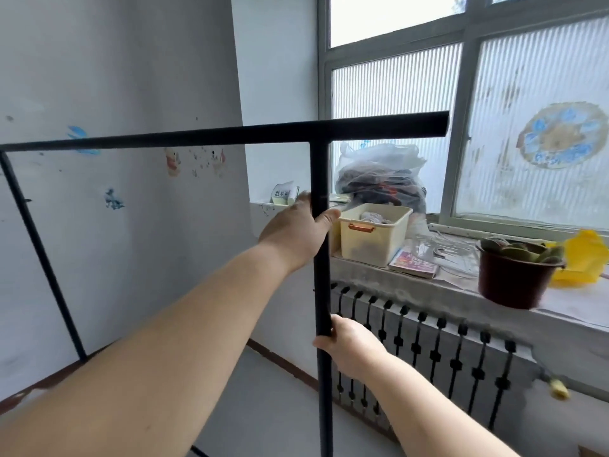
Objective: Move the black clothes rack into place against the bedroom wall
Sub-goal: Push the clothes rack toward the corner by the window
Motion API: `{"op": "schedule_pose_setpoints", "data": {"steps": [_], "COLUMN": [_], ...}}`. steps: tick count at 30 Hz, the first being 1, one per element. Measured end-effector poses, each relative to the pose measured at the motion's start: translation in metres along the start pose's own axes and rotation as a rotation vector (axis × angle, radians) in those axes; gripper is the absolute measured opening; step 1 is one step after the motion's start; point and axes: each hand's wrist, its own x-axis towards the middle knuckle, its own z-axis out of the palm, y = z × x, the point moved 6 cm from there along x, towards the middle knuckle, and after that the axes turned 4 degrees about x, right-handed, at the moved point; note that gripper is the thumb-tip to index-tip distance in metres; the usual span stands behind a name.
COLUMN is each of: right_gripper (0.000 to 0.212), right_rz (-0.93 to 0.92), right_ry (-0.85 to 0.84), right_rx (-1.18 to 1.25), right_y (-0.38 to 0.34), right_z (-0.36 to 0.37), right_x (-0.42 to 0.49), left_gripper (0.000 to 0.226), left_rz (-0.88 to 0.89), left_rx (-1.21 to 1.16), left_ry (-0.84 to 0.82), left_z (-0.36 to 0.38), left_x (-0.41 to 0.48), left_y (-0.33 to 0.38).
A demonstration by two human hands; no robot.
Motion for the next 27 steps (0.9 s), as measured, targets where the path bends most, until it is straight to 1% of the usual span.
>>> {"op": "schedule_pose_setpoints", "data": {"steps": [5, 11, 14, 17, 23, 27], "right_gripper": [0.024, 0.010, 0.011, 0.014, 0.026, 0.027], "right_rz": [-0.045, -0.077, -0.099, -0.115, -0.086, -0.082], "right_ry": [-0.050, -0.055, -0.068, -0.078, -0.106, -0.103], "right_rx": [-0.011, 0.025, 0.017, 0.012, 0.021, 0.036], "right_y": [0.004, 0.004, -0.002, -0.010, -0.026, -0.037], "right_z": [-0.002, 0.006, 0.012, 0.018, 0.032, 0.038], "right_x": [0.072, 0.143, 0.179, 0.212, 0.279, 0.326], "left_gripper": [0.041, 0.042, 0.036, 0.029, 0.036, 0.032], "left_rz": [-0.076, -0.153, -0.175, -0.160, -0.148, -0.152], "left_rx": [0.035, 0.078, 0.095, 0.101, 0.120, 0.134], "left_ry": [0.031, 0.063, 0.073, 0.089, 0.101, 0.091], "left_z": [0.021, 0.036, 0.040, 0.045, 0.049, 0.051], "left_x": [0.053, 0.104, 0.131, 0.157, 0.208, 0.244], "left_y": [-0.028, -0.066, -0.092, -0.115, -0.166, -0.197]}}
